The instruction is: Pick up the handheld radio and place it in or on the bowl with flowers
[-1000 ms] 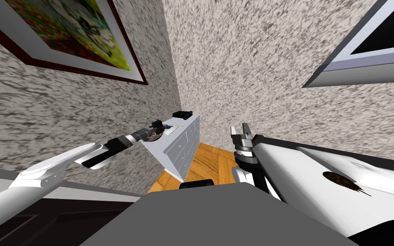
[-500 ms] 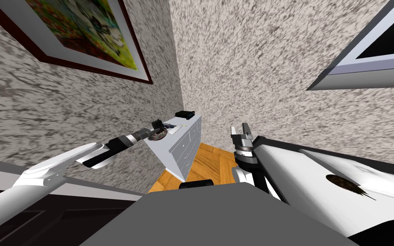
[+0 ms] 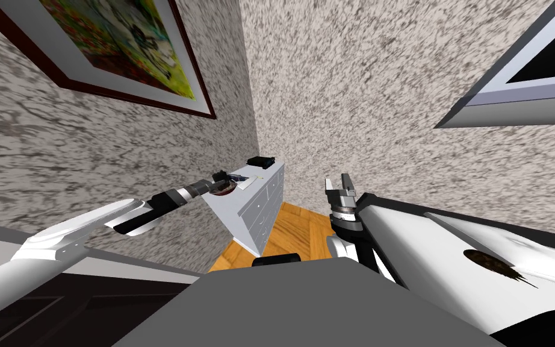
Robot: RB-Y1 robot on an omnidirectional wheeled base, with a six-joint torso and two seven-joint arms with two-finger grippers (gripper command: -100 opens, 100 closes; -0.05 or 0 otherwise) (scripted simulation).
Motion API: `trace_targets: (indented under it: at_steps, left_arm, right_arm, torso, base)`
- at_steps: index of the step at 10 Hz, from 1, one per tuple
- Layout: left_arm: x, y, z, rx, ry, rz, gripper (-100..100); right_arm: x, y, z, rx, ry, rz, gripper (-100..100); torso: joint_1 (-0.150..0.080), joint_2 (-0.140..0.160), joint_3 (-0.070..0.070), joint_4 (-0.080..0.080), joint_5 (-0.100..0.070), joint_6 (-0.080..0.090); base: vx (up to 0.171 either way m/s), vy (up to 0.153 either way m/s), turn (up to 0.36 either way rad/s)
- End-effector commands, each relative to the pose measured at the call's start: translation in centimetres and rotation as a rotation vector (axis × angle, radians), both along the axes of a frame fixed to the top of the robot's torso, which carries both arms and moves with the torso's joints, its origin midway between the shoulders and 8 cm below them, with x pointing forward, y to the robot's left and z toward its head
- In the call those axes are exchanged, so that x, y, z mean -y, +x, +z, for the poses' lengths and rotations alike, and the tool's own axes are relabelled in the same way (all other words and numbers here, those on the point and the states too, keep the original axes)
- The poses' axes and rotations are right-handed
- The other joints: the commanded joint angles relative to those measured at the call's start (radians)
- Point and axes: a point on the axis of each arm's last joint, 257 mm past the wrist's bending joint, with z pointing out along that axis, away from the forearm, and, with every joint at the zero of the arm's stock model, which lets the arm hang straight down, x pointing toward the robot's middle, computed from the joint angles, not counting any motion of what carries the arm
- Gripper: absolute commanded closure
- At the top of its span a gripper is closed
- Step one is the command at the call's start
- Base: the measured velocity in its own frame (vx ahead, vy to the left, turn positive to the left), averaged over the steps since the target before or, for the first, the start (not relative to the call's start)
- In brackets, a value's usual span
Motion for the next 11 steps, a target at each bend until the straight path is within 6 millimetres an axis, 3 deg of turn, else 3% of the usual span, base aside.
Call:
trace_targets:
  at_steps: [1, 4, 5, 6, 11]
  left_arm:
    - [0.2, -0.1, 1.1, -0.010, 0.000, -0.010, -100]
    - [0.7, -0.1, 3.0, -0.030, 0.002, -0.028, -100]
    - [0.6, 0.0, 2.7, -0.024, 0.004, -0.023, -100]
    - [0.6, 0.0, 2.8, -0.026, 0.001, -0.023, 0]
    - [0.6, 0.0, 2.8, -0.025, 0.002, -0.023, 0]
  right_arm:
    - [0.0, 0.0, 0.0, 0.000, 0.000, 0.000, 0]
    - [0.0, 0.0, 0.0, 0.000, 0.000, 0.000, 0]
    - [0.0, 0.0, 0.0, 0.000, 0.000, 0.000, 0]
    - [0.0, 0.0, 0.0, 0.000, 0.000, 0.000, 0]
    - [0.0, 0.0, 0.0, 0.000, 0.000, 0.000, 0]
  torso:
    - [0.000, 0.000, 0.000, 0.000, 0.000, 0.000]
    - [-0.001, 0.002, 0.001, 0.000, 0.000, 0.000]
    - [-0.001, 0.002, 0.001, 0.000, 0.000, 0.000]
    - [0.000, 0.003, 0.001, 0.000, 0.000, 0.000]
    - [0.001, 0.003, 0.002, 0.001, 0.000, 0.000]
  base:
    - [0.031, -0.025, 0.065]
    - [0.014, -0.022, 0.062]
    - [0.005, -0.008, 0.020]
    - [0.000, 0.000, 0.000]
    - [0.000, 0.000, 0.000]
